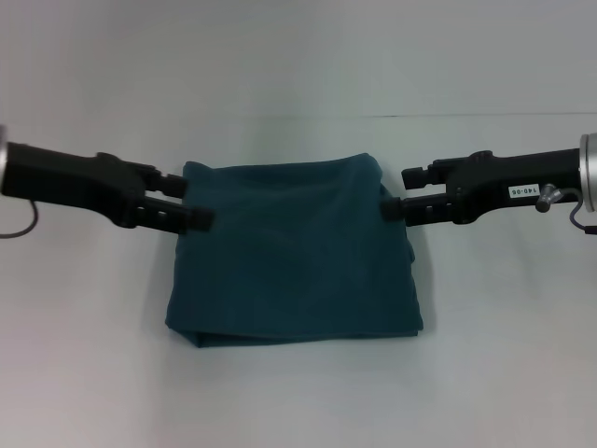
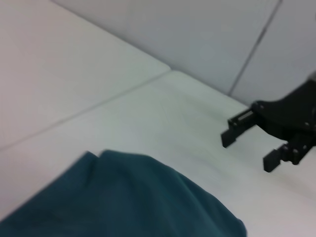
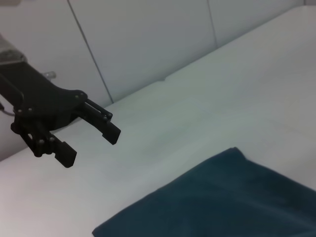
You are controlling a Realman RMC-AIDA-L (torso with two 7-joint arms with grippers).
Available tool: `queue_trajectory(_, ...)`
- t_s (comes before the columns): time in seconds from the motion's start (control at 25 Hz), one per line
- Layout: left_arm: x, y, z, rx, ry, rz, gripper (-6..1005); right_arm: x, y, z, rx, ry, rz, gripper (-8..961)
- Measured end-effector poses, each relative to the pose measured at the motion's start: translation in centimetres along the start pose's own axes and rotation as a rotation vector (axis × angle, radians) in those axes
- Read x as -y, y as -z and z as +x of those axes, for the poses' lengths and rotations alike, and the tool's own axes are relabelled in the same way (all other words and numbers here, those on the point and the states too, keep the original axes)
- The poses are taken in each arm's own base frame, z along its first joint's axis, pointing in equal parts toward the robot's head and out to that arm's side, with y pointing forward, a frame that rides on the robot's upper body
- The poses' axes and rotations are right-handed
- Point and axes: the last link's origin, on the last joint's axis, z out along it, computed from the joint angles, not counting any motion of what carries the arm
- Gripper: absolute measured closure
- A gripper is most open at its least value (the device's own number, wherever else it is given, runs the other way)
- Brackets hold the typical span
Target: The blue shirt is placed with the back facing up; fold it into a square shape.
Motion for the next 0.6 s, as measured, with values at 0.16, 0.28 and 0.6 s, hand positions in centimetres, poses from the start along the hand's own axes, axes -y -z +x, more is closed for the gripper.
queue_trajectory(0.16, -0.4, -0.9, 1.1, 0.031, -0.009, -0.031, 186, 0.0, 0.1, 0.1, -0.008, -0.002, -0.007, 166)
queue_trajectory(0.28, -0.6, -1.7, 1.8, 0.038, -0.014, -0.042, 186, 0.0, 0.2, 0.1, -0.007, -0.006, -0.007, 166)
queue_trajectory(0.6, -1.4, -4.1, 2.2, 0.098, -0.051, -0.073, 186, 0.0, 0.3, -0.1, 0.012, -0.004, -0.011, 166)
